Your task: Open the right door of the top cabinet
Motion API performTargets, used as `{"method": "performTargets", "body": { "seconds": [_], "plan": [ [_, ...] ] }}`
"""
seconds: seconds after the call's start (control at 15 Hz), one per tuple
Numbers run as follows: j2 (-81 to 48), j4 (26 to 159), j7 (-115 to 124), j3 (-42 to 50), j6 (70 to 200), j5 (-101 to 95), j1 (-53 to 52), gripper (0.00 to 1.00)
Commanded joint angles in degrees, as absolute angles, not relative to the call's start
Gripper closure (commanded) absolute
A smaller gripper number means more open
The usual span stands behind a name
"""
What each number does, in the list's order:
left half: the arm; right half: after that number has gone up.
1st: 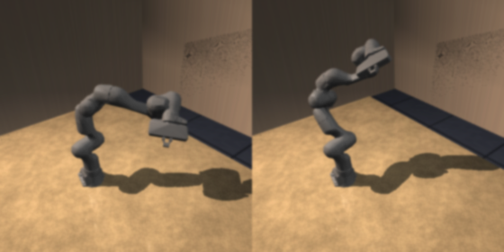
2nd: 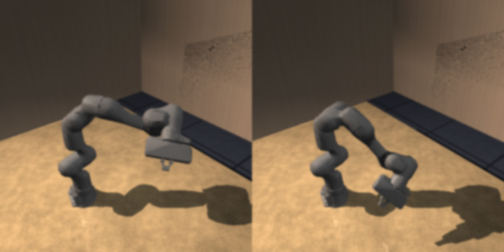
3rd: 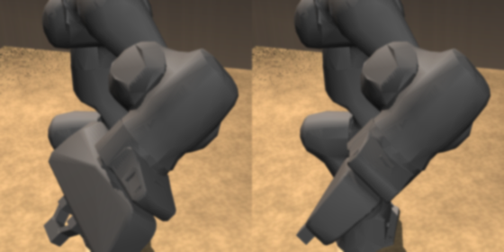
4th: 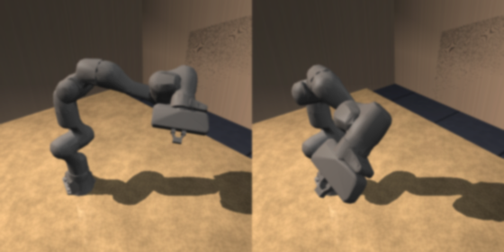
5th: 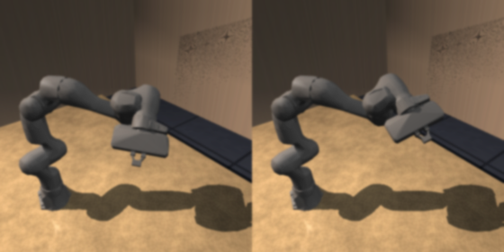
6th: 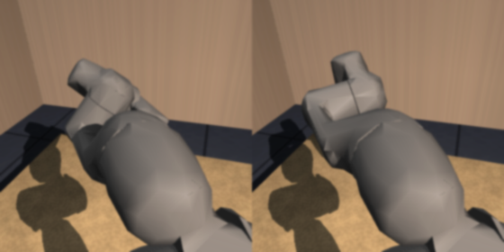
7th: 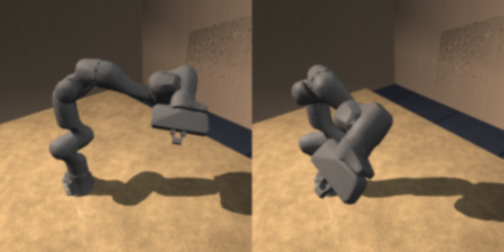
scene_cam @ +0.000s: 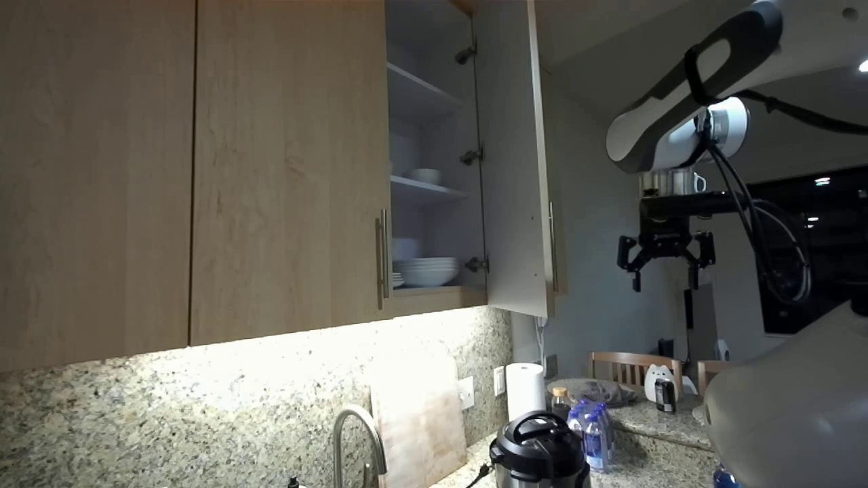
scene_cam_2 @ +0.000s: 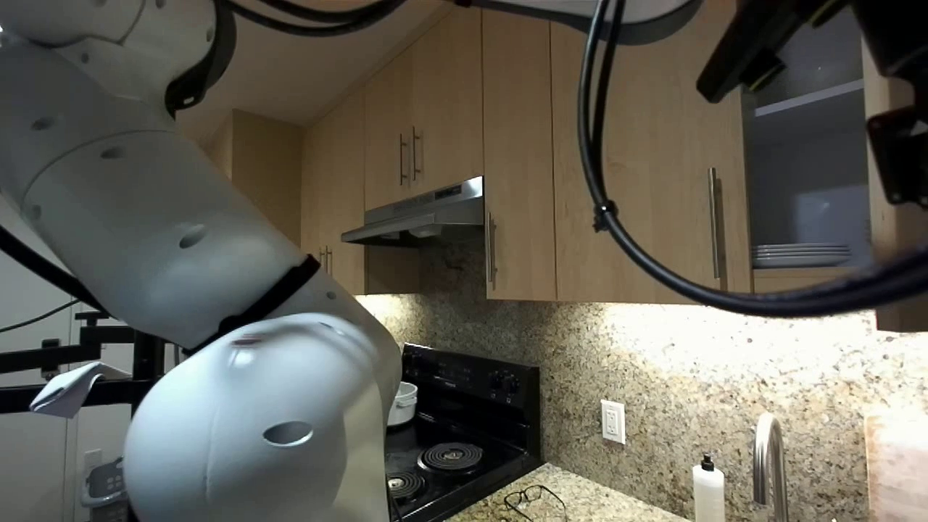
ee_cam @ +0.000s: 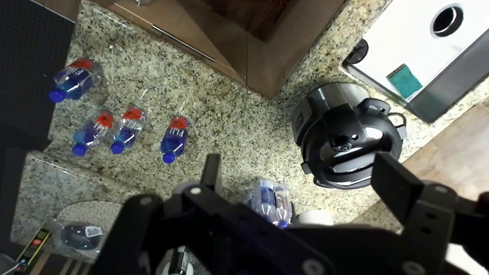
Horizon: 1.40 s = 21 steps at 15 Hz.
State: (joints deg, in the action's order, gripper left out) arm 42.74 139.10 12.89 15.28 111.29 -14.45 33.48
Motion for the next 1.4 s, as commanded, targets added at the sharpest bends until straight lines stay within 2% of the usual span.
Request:
{"method": "performTargets", "body": {
  "seconds": [0.0, 0.53, 1.33],
  "plan": [
    [51.22, 142.41, 14.33, 10.85, 108.62, -16.23, 32.57, 0.00],
    [55.83, 139.90, 14.90, 3.02, 109.29, -16.50, 25.79, 0.00],
    [46.17, 131.08, 19.03, -8.36, 113.48, -16.97, 17.01, 0.00]
  ]
}}
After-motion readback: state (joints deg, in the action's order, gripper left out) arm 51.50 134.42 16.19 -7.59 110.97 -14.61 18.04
